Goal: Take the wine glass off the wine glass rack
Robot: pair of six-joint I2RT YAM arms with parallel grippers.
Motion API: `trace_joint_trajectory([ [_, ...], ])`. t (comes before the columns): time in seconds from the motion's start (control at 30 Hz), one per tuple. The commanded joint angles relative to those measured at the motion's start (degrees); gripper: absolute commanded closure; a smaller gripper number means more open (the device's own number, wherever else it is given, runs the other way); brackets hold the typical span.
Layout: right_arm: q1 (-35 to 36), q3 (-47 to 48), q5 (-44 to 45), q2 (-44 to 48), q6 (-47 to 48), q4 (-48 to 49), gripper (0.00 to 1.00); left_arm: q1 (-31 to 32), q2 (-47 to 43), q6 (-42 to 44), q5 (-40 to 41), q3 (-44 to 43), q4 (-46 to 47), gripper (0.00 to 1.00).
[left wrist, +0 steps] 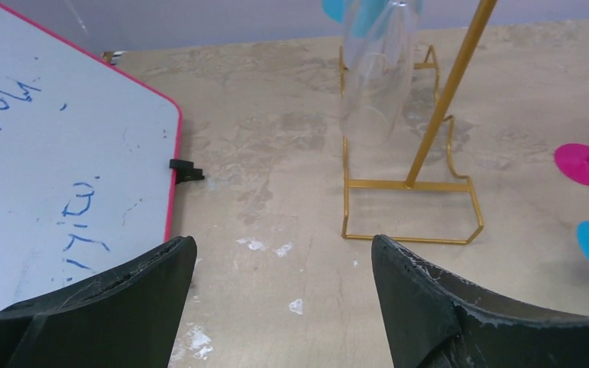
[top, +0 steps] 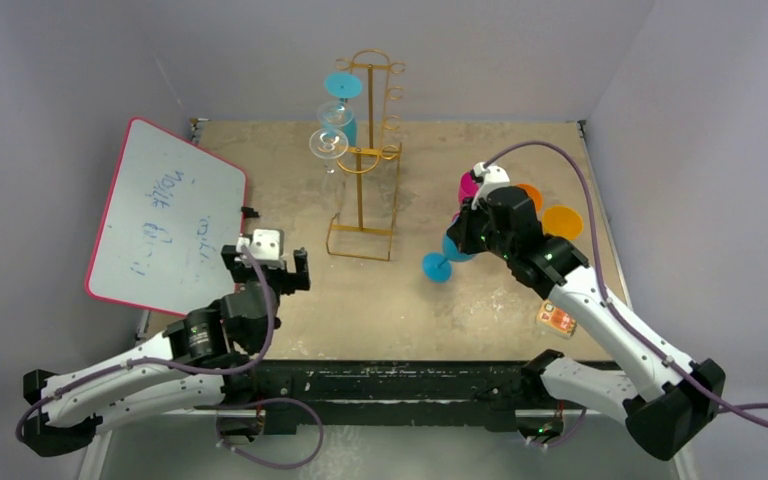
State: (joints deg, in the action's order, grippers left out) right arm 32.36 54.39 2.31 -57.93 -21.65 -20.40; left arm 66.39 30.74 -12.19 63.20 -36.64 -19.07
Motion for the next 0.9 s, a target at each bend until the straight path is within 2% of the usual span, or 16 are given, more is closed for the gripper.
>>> trace_joint_trajectory([
  [0.0,2.4,5.4,8.1,-3.6,2.6,-0.6,1.0,-0.5,4.2,-5.6,5.0,-2.5,-2.6,0.15],
  [0.2,5.0,7.1,13.4,-7.3,4.1,1.6,1.0,-0.9,7.4,-7.0,9.5,-4.1,-5.8,0.15],
  [0.3,5.1,9.6,15.5,-10.8,6.5,1.4,1.0,-0.9,7.5,-6.5,8.6,-4.1,-6.6,0.14],
  [0.43,5.2,15.5,16.3,-17.8,7.5,0.2,1.0,-1.1,7.6,-6.7,4.8,-4.6,-6.7,0.14],
  [0.6,5.1,25.5,10.3,-27.2,10.2,-4.0,1.0,-1.4,8.6,-7.4,7.1,-5.2,-7.3,0.13],
  [0.67,5.1,27.9,15.4,-30.5,11.4,-3.0,1.0,-1.4,9.2,-8.5,6.2,-6.5,-8.7,0.13],
  [0.87,5.1,35.0,17.6,-37.3,12.1,-5.8,1.0,-1.4,9.5,-10.1,8.8,-7.1,-10.4,0.13],
])
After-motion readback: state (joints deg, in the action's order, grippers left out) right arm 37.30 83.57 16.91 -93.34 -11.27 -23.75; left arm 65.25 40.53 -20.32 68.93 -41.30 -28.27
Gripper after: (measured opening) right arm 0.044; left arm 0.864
